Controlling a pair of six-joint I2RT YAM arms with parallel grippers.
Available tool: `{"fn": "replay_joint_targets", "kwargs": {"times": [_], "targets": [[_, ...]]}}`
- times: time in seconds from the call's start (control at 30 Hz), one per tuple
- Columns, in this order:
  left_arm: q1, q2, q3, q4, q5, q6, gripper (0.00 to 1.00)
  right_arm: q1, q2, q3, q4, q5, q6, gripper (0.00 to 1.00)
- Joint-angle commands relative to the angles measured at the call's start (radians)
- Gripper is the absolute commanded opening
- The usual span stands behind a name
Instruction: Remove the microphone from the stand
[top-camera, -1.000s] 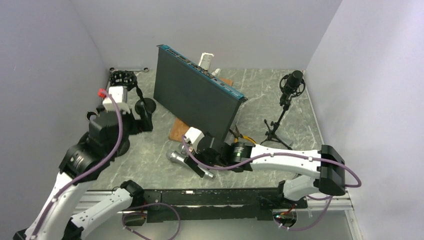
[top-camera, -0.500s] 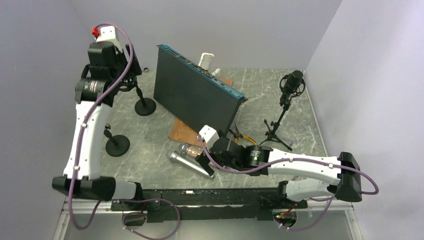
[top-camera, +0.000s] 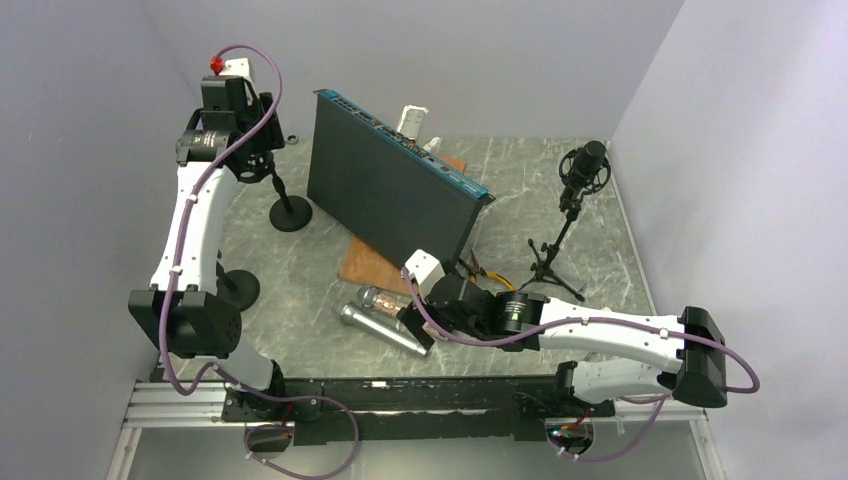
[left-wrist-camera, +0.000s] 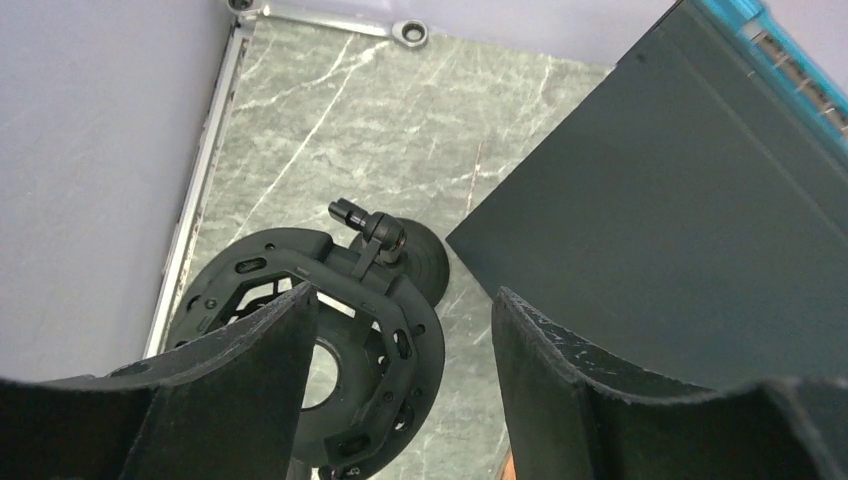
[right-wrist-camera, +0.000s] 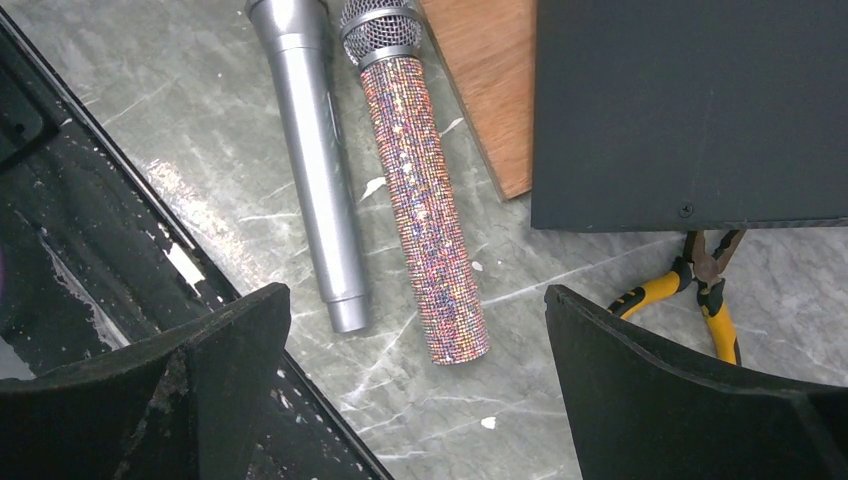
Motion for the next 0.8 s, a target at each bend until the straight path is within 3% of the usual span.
{"fn": "replay_joint_targets", "kwargs": {"times": [0.0, 0.27, 0.63, 0.77], "targets": [[-0.001, -0.027, -0.062, 0.112, -0.001, 0.018, 0.68, -0.006, -0.014, 0.008, 0.048, -0.002, -0.017, 1.0], [-0.001, 0.067, -0.028, 0.102, 0.006, 0.025, 0.64, -0.013, -0.004, 0.004, 0.05, -0.013, -0.011, 1.0], [-0.003, 0.044, -0.202, 0.146, -0.002, -0.003, 0.34, -0.023, 0.005, -0.002, 0.062, -0.023, -0.019, 1.0], [-0.003, 0.037, -0.272, 0.163, -0.015, -0.012, 0.3, -0.024, 0.011, -0.001, 0.066, -0.031, -0.021, 1.0]]}}
